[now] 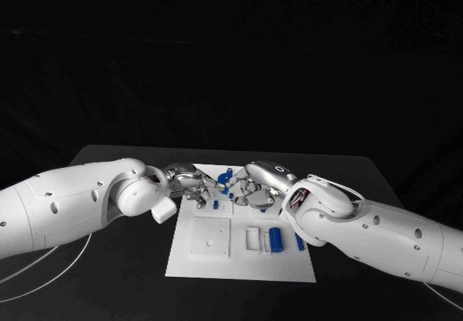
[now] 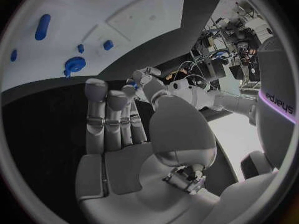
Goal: Assemble the parts on the task board
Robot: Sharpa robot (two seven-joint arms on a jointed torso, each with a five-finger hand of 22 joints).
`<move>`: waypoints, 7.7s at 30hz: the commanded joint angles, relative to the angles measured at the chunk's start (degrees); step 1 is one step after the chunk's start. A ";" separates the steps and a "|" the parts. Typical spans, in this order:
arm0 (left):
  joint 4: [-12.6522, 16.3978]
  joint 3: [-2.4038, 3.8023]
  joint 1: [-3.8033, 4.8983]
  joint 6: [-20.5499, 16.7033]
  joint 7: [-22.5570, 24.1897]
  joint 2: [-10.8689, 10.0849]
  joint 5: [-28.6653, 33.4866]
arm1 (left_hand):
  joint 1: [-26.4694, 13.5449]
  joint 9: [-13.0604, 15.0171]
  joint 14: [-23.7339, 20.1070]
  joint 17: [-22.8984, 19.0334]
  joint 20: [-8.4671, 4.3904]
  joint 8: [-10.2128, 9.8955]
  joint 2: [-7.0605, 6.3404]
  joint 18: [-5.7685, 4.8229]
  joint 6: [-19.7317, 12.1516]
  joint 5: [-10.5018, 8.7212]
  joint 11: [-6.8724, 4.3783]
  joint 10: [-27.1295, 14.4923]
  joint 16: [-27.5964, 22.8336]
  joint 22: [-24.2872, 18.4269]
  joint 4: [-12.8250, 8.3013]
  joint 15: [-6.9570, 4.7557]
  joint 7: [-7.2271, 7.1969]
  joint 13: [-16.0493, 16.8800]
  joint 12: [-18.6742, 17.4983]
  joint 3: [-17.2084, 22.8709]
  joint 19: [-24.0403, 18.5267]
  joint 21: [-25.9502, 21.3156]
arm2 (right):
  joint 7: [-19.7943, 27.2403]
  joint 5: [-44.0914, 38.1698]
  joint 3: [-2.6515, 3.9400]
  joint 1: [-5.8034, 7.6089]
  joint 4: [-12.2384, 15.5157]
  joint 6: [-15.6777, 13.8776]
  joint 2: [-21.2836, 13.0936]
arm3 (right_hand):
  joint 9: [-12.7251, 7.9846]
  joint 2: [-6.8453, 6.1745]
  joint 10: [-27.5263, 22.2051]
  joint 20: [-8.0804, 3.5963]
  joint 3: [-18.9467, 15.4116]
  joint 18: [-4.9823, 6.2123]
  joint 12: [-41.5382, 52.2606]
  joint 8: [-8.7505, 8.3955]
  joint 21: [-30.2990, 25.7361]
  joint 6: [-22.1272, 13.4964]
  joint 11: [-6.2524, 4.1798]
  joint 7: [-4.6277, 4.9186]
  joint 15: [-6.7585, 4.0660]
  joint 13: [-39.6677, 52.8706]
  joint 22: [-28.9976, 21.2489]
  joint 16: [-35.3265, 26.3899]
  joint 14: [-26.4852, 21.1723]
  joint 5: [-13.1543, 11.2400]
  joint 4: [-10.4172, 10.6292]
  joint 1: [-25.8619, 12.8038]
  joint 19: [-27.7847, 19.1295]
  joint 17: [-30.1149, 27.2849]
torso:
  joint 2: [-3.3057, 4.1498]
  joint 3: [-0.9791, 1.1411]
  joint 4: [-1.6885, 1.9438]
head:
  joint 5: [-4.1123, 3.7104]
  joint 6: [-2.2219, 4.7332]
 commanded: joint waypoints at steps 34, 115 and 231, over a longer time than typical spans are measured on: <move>-5.71 -0.22 1.50 -5.18 -18.76 5.71 -31.58 | 0.93 9.65 1.27 4.40 1.05 1.95 -2.00 0.91 6.35 -0.35 -1.48 2.58 3.79 1.15 1.31 0.12 -3.92 -2.80 4.40 -0.44 0.07 2.66 | 0.33 10.31 3.52 -0.35 -9.54 -4.64 -0.92 | 0.08 -1.07 0.10 -0.43 3.04 0.19 -0.16 0.15 -1.02 -0.27 -0.01 0.30 -0.08 -0.24 3.55 -0.54 0.31 0.91 1.32 -0.81 2.10 -0.64 | -0.34 0.24 -0.14 | 1.13 -0.05; -8.77 -0.31 -3.00 -6.79 -24.36 10.98 -44.28 | 0.62 35.27 1.16 2.47 2.94 -0.40 -5.00 2.78 10.78 0.98 -2.17 2.52 5.36 1.11 3.56 -0.09 -6.00 -0.05 8.05 0.08 -0.50 4.58 | 1.01 15.21 5.07 -0.35 -10.60 -3.93 -1.50 | 0.08 -1.47 0.05 -0.43 3.96 0.28 -0.26 0.15 -1.02 -0.35 -0.03 0.32 -0.10 -0.25 3.54 -0.60 0.30 3.07 1.87 -1.48 2.06 -0.69 | -0.30 0.11 0.00 | 1.53 -2.69; -11.64 -0.27 -3.12 3.82 -26.01 12.85 -48.03 | -5.07 26.60 1.29 4.41 3.08 0.44 -1.16 2.74 13.96 3.81 -2.25 2.49 6.89 1.13 -0.95 0.04 -6.32 6.25 7.79 3.29 -0.84 5.26 | 1.09 15.38 5.07 -0.36 -10.85 -2.94 -1.09 | 0.08 -1.85 -0.02 -0.47 6.37 0.35 -0.48 0.16 -0.60 -0.22 -0.07 0.37 -0.15 -0.25 3.58 -0.69 0.21 5.44 1.14 -1.76 1.88 -0.66 | -0.29 0.15 -0.03 | 1.60 -2.95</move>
